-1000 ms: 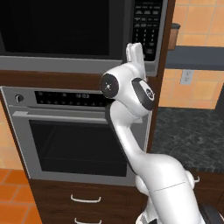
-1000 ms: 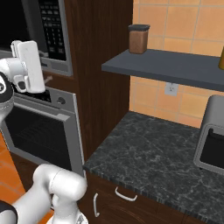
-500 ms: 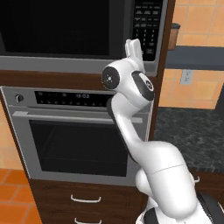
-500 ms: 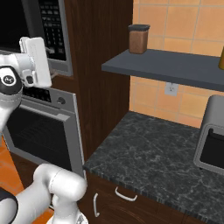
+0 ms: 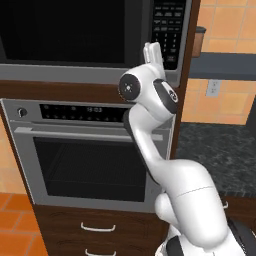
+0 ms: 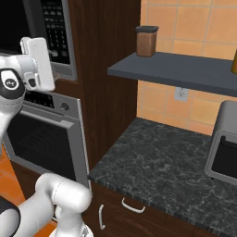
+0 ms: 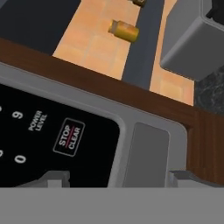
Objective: Open the microwave, place the bowl with waffle inside the microwave, then close the microwave door and turn it on.
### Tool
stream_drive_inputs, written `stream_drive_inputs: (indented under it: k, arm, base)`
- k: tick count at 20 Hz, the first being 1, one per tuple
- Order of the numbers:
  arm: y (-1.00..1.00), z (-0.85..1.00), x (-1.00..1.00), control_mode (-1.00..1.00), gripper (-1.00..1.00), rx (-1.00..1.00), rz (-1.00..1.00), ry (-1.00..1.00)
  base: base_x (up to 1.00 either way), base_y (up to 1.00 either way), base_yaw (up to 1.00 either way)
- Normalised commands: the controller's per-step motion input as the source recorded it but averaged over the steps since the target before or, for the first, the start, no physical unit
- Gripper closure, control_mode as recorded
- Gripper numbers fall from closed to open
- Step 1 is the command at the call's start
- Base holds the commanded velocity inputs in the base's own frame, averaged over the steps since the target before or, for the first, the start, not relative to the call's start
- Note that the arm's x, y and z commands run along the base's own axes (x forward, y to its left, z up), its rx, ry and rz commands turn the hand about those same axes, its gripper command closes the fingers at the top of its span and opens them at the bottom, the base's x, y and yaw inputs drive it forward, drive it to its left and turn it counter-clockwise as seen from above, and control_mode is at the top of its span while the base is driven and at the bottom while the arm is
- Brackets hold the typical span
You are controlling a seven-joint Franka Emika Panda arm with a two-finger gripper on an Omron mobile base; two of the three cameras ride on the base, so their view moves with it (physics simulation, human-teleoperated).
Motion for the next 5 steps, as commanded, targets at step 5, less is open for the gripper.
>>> stream_drive_inputs:
  k: [5]
  arm:
    - [0.19, -0.22, 0.71, -1.0, -1.0, 0.0, 0.03, 0.0]
  base:
    - [0.0, 0.0, 0.0]
